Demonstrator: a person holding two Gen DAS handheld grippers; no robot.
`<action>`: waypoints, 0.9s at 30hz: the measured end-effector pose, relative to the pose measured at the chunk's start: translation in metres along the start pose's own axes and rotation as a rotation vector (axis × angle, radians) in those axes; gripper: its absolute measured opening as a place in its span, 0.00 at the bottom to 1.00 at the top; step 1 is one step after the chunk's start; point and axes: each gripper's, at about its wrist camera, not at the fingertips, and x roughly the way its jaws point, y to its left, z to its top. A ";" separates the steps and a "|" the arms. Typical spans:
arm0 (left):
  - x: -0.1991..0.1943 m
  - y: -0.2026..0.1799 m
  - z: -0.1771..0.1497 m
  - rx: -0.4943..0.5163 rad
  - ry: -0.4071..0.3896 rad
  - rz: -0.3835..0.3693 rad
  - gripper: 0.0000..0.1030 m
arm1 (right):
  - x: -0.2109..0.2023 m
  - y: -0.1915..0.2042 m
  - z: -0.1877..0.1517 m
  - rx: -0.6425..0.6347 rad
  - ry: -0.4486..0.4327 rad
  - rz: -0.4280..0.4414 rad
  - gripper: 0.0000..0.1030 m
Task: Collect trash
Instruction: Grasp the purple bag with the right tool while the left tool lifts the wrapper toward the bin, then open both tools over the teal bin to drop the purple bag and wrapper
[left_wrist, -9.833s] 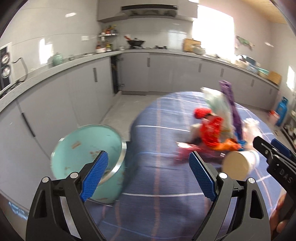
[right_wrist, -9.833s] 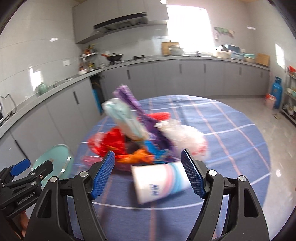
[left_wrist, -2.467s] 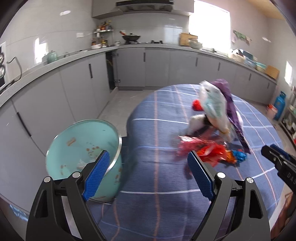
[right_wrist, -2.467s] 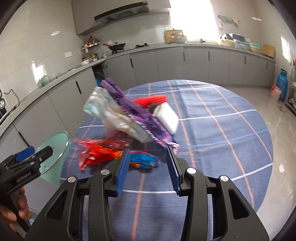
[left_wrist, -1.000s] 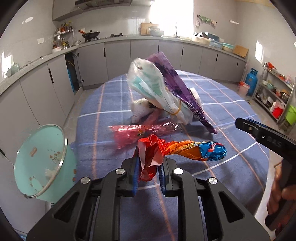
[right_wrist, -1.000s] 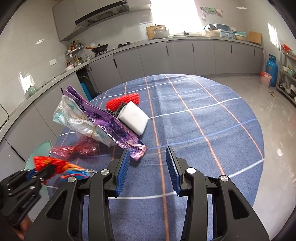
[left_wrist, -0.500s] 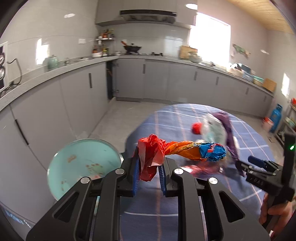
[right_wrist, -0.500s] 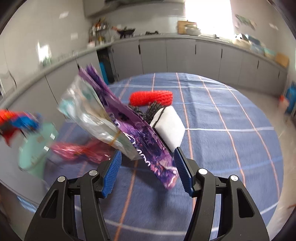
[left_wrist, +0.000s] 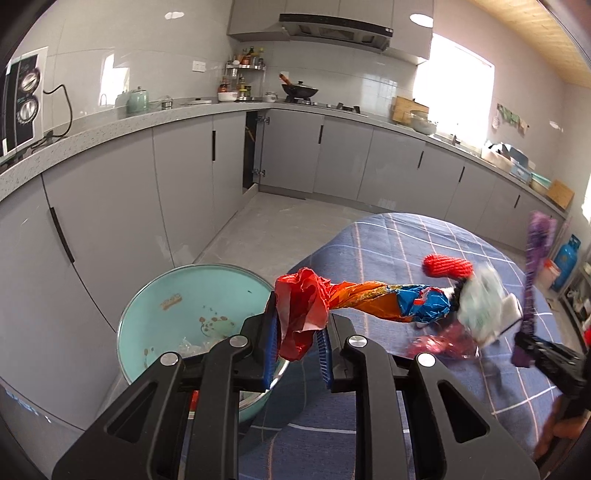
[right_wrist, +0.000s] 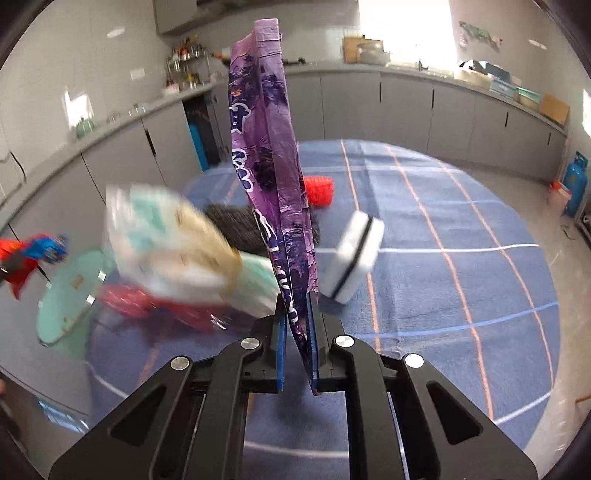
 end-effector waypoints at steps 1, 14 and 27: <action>-0.001 0.003 -0.001 -0.008 -0.004 0.003 0.19 | -0.006 0.003 0.002 0.000 -0.014 0.010 0.10; -0.039 0.066 0.000 -0.077 -0.096 0.197 0.19 | -0.026 0.111 0.023 -0.084 -0.045 0.269 0.10; -0.034 0.141 -0.011 -0.189 -0.055 0.296 0.19 | 0.022 0.234 0.007 -0.152 0.108 0.438 0.11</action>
